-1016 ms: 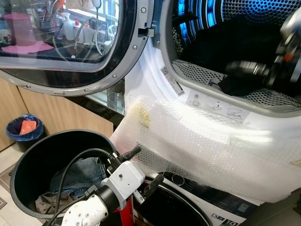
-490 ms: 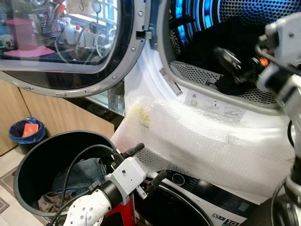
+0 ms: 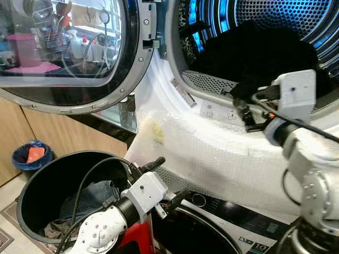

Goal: Clothes washing

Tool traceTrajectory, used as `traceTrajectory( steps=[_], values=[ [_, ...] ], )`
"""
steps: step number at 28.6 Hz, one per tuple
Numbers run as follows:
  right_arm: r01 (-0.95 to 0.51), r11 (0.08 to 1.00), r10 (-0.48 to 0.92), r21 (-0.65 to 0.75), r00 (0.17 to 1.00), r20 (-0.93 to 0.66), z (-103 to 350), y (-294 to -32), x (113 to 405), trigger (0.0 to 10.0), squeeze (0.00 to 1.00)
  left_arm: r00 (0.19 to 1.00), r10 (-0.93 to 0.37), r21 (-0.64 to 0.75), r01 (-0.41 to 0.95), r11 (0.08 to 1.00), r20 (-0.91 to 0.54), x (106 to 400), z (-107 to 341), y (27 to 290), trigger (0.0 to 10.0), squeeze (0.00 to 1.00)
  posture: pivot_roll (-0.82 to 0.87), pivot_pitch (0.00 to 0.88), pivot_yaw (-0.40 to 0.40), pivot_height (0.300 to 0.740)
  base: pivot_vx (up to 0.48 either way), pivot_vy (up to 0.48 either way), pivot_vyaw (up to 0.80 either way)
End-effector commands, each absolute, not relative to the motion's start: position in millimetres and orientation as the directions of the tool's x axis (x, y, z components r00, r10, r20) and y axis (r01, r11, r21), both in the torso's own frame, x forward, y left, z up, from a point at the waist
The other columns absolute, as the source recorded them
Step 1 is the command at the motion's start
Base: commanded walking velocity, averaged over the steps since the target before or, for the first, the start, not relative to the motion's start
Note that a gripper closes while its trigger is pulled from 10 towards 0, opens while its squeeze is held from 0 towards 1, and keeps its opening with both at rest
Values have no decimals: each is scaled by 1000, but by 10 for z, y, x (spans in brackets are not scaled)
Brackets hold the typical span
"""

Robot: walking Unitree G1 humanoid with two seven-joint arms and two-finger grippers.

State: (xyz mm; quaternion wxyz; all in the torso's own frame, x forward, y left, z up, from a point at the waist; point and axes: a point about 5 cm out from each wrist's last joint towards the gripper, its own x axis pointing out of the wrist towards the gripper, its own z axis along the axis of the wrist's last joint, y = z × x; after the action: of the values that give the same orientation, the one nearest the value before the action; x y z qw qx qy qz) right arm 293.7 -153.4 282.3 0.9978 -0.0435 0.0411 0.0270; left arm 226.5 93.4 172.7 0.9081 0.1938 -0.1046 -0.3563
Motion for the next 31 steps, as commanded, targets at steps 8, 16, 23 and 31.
traceTrajectory(
  steps=[8, 16, 23, 31],
  values=[
    [-32, 999, 33, 7, 993, -114, 2853, -1352, 3042, 10000, 0, 743, -667, 432, 582, 688, 62, 2226, 1754, 958, 10000, 0, 29, 0, -131, 740, 0, 0, 0],
    [-73, 993, 80, 94, 994, -70, 2953, -1137, 3122, 10000, 0, 762, -644, 432, 559, 707, 67, 2195, 1750, 969, 10000, 0, 79, 0, -166, 740, 0, 0, 0],
    [-55, 992, 65, 113, 995, -81, 2947, -1035, 3205, 10000, 0, 769, -635, 432, 549, 715, 72, 2187, 1754, 959, 10000, 0, 100, 0, -183, 740, 0, 0, 0],
    [70, 985, -50, 160, 991, -125, 2858, -1067, 3409, 10000, 0, 777, -625, 429, 540, 724, 77, 2171, 1755, 953, 10000, 0, 117, 0, -195, 740, 0, 0, 0]
  ],
)
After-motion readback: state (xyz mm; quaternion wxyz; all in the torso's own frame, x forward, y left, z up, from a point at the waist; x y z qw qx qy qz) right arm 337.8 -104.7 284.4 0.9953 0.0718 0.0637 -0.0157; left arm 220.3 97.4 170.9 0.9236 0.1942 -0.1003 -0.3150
